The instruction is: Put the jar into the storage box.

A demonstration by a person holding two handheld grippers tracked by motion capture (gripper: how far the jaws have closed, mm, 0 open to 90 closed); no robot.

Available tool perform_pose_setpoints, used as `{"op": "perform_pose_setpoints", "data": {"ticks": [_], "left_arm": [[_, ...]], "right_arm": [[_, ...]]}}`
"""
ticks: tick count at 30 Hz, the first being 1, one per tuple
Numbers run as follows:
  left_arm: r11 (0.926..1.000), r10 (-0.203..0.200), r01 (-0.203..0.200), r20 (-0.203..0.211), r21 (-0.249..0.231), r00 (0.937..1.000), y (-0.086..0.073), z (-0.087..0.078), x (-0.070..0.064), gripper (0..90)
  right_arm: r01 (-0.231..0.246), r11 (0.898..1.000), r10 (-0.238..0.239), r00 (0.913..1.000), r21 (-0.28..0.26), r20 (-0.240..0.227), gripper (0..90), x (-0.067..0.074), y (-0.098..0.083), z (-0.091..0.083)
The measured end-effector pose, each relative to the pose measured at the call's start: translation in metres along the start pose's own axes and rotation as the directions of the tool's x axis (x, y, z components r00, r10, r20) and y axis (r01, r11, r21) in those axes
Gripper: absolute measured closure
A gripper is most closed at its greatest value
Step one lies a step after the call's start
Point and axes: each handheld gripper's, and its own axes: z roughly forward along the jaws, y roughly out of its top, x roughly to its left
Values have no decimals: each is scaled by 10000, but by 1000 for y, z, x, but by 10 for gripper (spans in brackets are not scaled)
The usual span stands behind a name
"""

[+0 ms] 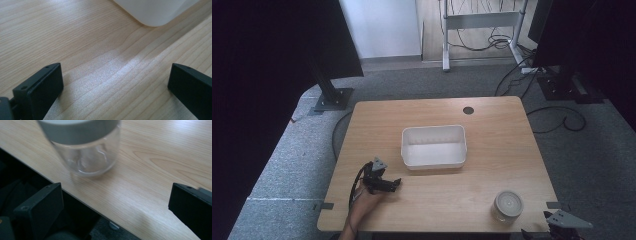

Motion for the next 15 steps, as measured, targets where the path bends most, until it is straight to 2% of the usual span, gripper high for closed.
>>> {"op": "perform_pose_setpoints", "data": {"ticks": [7, 15], "left_arm": [[10000, 0, 0, 0, 0, 10000, 0, 0, 0, 0], [10000, -1, 1, -1, -1, 10000, 0, 0, 0, 0]], "right_arm": [[209, 9997, -212, 9995, -154, -214, 0, 8, 7, 3], [307, 9988, -312, 9994, -379, -141, 0, 12, 11, 9]]}}
